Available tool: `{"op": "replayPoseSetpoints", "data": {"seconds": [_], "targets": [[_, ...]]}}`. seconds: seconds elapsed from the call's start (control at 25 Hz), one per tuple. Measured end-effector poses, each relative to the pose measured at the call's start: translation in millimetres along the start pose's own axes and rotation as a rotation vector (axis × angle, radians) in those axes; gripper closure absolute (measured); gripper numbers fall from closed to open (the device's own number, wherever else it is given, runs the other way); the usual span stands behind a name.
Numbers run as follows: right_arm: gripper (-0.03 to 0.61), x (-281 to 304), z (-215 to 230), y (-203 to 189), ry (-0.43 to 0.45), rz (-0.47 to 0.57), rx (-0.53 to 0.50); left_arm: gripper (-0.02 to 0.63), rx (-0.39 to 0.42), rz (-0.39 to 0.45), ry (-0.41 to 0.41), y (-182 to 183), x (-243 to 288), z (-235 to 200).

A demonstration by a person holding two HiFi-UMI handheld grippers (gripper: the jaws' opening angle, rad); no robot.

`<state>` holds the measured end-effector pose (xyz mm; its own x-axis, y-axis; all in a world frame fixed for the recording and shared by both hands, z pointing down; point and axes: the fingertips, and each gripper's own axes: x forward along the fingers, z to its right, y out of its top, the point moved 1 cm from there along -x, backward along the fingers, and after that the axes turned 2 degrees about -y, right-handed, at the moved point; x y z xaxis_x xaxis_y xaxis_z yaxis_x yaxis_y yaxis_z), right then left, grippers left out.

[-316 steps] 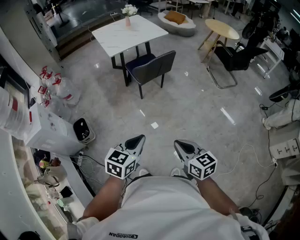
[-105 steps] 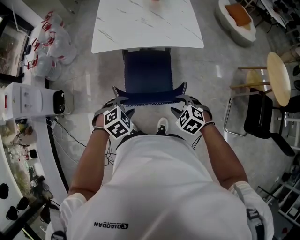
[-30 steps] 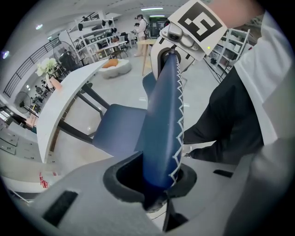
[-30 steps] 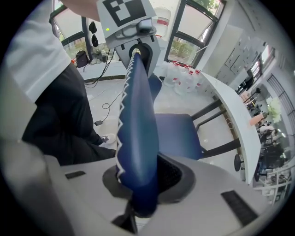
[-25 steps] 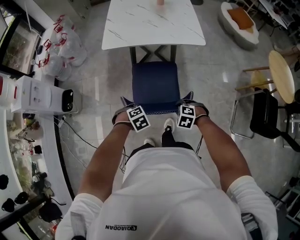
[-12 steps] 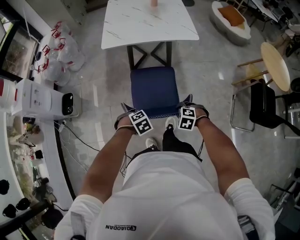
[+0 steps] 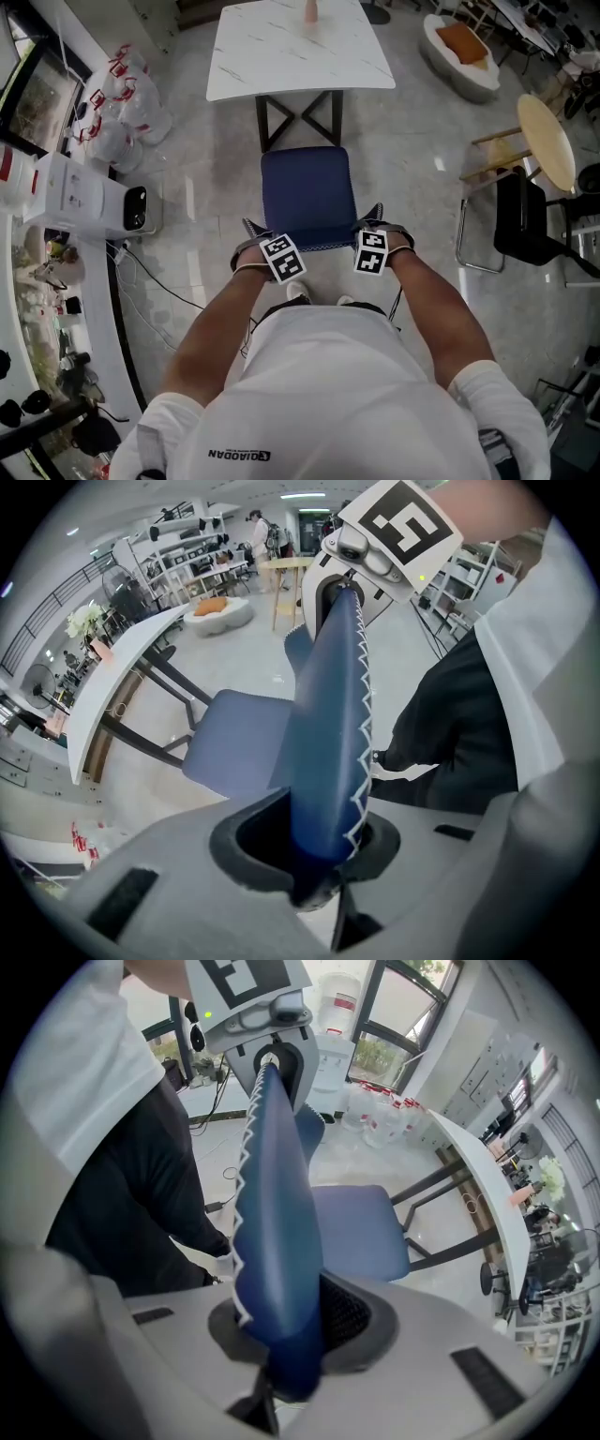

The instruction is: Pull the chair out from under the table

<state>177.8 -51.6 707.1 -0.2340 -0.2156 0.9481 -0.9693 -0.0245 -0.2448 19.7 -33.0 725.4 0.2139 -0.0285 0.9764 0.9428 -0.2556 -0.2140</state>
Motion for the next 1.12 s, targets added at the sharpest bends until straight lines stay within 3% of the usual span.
{"op": "replayPoseSetpoints", "data": {"seconds": [0.52,1.12], "targets": [[0.503,-4,-37,-11,0.041,0.015,-0.025,0.529,-0.010,-0.021,-0.023,-5,7,39],[0.478,-4,-41,-11,0.057,0.024,-0.035,0.505,0.035,-0.030,-0.032,-5,8,43]]}}
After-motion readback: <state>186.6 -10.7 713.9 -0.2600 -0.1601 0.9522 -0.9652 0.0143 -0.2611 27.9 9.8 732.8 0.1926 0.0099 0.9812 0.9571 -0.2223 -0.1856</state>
